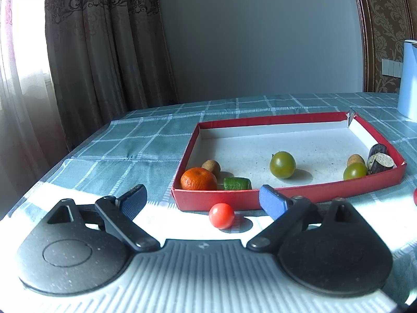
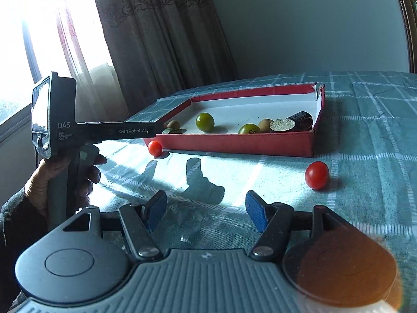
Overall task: Organize fruits
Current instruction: 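Lower the green-yellow tomato into the tray and open the left tool, then grasp the red cherry tomato with the right tool and lift it over the tray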
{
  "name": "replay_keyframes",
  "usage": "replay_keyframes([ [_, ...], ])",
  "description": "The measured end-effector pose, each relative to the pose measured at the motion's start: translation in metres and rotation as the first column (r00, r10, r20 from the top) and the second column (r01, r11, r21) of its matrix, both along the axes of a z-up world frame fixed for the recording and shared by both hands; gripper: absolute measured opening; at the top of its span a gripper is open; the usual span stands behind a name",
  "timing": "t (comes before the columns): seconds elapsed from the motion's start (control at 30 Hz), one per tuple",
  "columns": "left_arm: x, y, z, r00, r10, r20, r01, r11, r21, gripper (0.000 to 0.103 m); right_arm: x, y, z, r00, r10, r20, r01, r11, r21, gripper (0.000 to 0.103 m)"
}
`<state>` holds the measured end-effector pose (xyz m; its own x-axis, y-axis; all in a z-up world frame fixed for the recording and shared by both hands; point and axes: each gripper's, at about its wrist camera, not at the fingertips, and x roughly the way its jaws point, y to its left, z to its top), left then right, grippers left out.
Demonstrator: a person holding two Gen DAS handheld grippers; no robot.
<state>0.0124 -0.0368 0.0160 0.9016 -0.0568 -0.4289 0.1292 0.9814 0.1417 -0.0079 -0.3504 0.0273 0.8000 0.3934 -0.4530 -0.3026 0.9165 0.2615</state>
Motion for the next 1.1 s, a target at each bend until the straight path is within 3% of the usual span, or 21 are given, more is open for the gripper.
replay_keyframes([
  [0.1, -0.013, 0.01, -0.007, 0.999, -0.01, -0.031, 0.009, 0.999, -0.035, 0.095, -0.01, -0.021, 0.006, 0.996, -0.081, 0.048, 0.083, 0.995, -0.048, 0.066],
  [0.23, -0.017, 0.022, -0.008, 0.999, 0.012, -0.049, -0.017, 0.995, -0.103, 0.095, 0.01, -0.04, 0.008, 0.982, -0.182, 0.041, 0.186, 0.973, -0.14, 0.066],
  [0.43, -0.013, 0.031, -0.01, 0.997, 0.015, -0.08, -0.027, 0.988, -0.149, 0.097, 0.042, -0.033, 0.004, 0.983, -0.181, 0.02, 0.18, 0.95, -0.254, 0.065],
  [0.47, -0.013, 0.032, -0.011, 0.996, 0.015, -0.083, -0.028, 0.988, -0.152, 0.097, 0.047, -0.033, 0.002, 0.984, -0.18, 0.007, 0.176, 0.948, -0.265, 0.061],
  [0.53, -0.013, 0.033, -0.011, 0.996, 0.017, -0.085, -0.03, 0.987, -0.156, 0.098, 0.056, -0.032, -0.005, 0.983, -0.175, -0.055, 0.153, 0.948, -0.279, 0.026],
  [0.57, -0.012, 0.033, -0.011, 0.996, 0.017, -0.086, -0.031, 0.987, -0.157, 0.098, 0.057, -0.032, -0.007, 0.983, -0.174, -0.061, 0.151, 0.948, -0.28, 0.023],
  [0.87, -0.01, 0.032, -0.012, 0.995, 0.02, -0.102, -0.035, 0.989, -0.146, 0.099, 0.055, -0.022, 0.01, 0.989, -0.148, 0.001, 0.143, 0.957, -0.254, 0.023],
  [1.1, -0.007, 0.031, -0.013, 0.993, 0.028, -0.114, -0.043, 0.99, -0.135, 0.099, 0.091, -0.011, 0.042, 0.981, -0.171, 0.088, 0.187, 0.955, -0.229, 0.023],
])
